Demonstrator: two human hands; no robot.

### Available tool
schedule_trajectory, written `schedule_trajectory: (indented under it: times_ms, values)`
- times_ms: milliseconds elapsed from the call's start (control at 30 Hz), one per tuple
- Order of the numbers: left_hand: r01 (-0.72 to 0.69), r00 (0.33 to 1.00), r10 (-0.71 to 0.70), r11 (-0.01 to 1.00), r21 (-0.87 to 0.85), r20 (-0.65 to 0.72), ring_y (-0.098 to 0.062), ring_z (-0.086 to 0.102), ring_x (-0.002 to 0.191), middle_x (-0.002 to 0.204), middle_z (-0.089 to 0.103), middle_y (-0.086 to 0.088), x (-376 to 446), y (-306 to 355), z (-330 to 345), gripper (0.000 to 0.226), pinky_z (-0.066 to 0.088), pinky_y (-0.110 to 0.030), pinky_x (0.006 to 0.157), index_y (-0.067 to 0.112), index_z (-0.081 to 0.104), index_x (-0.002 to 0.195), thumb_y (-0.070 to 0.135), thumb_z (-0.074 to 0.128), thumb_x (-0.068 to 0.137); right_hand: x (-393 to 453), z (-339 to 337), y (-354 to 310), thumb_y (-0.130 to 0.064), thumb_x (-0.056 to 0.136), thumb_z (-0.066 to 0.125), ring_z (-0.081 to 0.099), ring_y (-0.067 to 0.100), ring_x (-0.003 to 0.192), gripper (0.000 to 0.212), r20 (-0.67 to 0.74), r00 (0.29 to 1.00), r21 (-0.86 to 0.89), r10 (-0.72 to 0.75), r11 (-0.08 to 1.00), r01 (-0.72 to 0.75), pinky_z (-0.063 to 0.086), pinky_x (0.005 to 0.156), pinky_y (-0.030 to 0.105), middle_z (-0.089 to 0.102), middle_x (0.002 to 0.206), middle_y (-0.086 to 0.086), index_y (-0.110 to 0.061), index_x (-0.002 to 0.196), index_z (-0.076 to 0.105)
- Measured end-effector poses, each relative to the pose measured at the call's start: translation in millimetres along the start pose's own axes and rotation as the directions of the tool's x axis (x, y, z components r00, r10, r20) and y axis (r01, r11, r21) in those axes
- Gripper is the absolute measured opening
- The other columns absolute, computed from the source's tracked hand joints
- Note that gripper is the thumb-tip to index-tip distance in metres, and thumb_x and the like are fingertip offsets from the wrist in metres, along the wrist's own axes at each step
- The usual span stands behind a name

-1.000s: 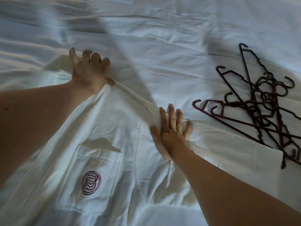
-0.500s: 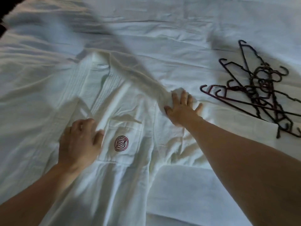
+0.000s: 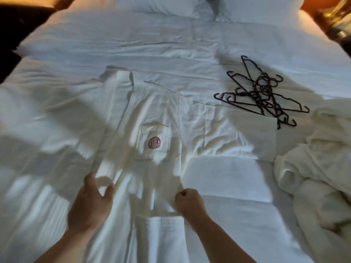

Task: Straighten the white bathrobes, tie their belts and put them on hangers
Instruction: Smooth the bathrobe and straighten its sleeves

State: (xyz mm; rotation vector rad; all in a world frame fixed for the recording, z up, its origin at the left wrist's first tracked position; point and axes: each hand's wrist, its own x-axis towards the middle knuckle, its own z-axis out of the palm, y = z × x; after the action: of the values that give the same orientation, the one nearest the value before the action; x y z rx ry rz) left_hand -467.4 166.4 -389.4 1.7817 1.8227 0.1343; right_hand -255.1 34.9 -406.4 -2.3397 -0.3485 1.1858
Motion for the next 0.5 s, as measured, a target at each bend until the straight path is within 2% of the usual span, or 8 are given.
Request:
schedule_trajectory:
  times_ms: [67,133,200,267,333,400,467,500]
  values:
    - [0.031,0.999,-0.031,0.999,0.015,0.039,-0.043,0.065,0.106,0.118,0.068,-0.017,-15.7,-17.2,-2.9,0.062,0.053,-0.050,0.085,0.024,0.035,0.139,0.045,0.066,0.089,-14.4,6.3,15.4,-0.025,0.079,0.050,0.062,0.028,0.066,0.029,0.025,1.000,0.087,-0.013,0.996,0.011,0.051,0.062,0.042,0.062,0.065,0.006,-0.001,0.077,0.065]
    - [0.064,0.996,-0.065,0.998,0.016,0.064,-0.044,0.064,0.108,0.117,0.069,-0.017,-32.7,-33.6,-7.2,0.063,0.052,-0.049,0.085,0.023,0.035,0.141,0.043,0.067,0.089,-27.3,6.2,23.0,-0.027,0.089,0.054,0.053,0.019,0.054,0.031,0.041,0.999,0.168,-0.001,0.986,-0.006,0.042,0.055,0.035,0.056,0.055,0.002,-0.003,0.072,0.064]
    - [0.098,0.993,-0.098,0.995,0.003,0.072,-0.045,0.063,0.108,0.114,0.069,-0.021,-49.6,-48.2,-11.0,0.062,0.050,-0.047,0.084,0.020,0.037,0.140,0.041,0.067,0.090,-35.1,2.5,27.5,-0.033,0.100,0.056,0.045,0.013,0.045,0.040,0.069,0.997,0.220,0.023,0.975,-0.038,0.036,0.051,0.028,0.050,0.049,-0.002,-0.010,0.067,0.061]
    - [0.094,0.993,-0.092,0.995,-0.020,0.075,-0.045,0.064,0.108,0.111,0.070,-0.022,-64.3,-61.3,-14.3,0.060,0.050,-0.047,0.084,0.018,0.040,0.137,0.041,0.069,0.090,-44.6,-0.8,30.5,-0.045,0.101,0.055,0.043,0.012,0.042,0.048,0.089,0.995,0.255,0.042,0.965,-0.063,0.034,0.046,0.024,0.048,0.048,-0.003,-0.013,0.065,0.059]
    - [0.095,0.993,-0.092,0.995,-0.037,0.078,-0.043,0.065,0.107,0.109,0.070,-0.022,-74.6,-73.0,-16.0,0.059,0.051,-0.046,0.085,0.016,0.044,0.133,0.041,0.072,0.088,-53.4,-0.9,33.4,-0.051,0.099,0.056,0.049,0.014,0.047,0.049,0.072,0.997,0.296,0.027,0.954,-0.047,0.039,0.048,0.025,0.054,0.053,-0.002,-0.014,0.066,0.059]
    - [0.091,0.993,-0.088,0.995,-0.038,0.073,-0.042,0.065,0.108,0.108,0.071,-0.021,-83.1,-82.2,-16.7,0.059,0.050,-0.044,0.084,0.012,0.048,0.132,0.040,0.074,0.086,-59.4,3.7,40.9,-0.055,0.094,0.059,0.063,0.019,0.065,0.041,-0.008,1.000,0.292,-0.021,0.956,0.022,0.054,0.062,0.034,0.067,0.075,0.001,-0.018,0.079,0.068]
    - [0.082,0.995,-0.079,0.996,-0.038,0.066,-0.040,0.067,0.105,0.102,0.072,-0.019,-93.3,-88.2,-18.2,0.051,0.048,-0.041,0.080,0.010,0.054,0.122,0.039,0.075,0.086,-72.9,10.3,50.9,-0.064,0.084,0.058,0.068,0.019,0.086,0.041,-0.105,0.990,0.149,-0.094,0.983,0.109,0.059,0.081,0.042,0.068,0.100,0.001,-0.027,0.097,0.072]
    - [0.072,0.996,-0.069,0.996,-0.045,0.059,-0.040,0.068,0.102,0.095,0.072,-0.017,-97.2,-90.0,-19.7,0.044,0.047,-0.040,0.077,0.011,0.056,0.114,0.038,0.075,0.086,-78.9,13.8,54.7,-0.064,0.082,0.057,0.067,0.019,0.092,0.043,-0.131,0.984,0.090,-0.122,0.987,0.134,0.058,0.086,0.043,0.066,0.106,-0.001,-0.030,0.103,0.072]
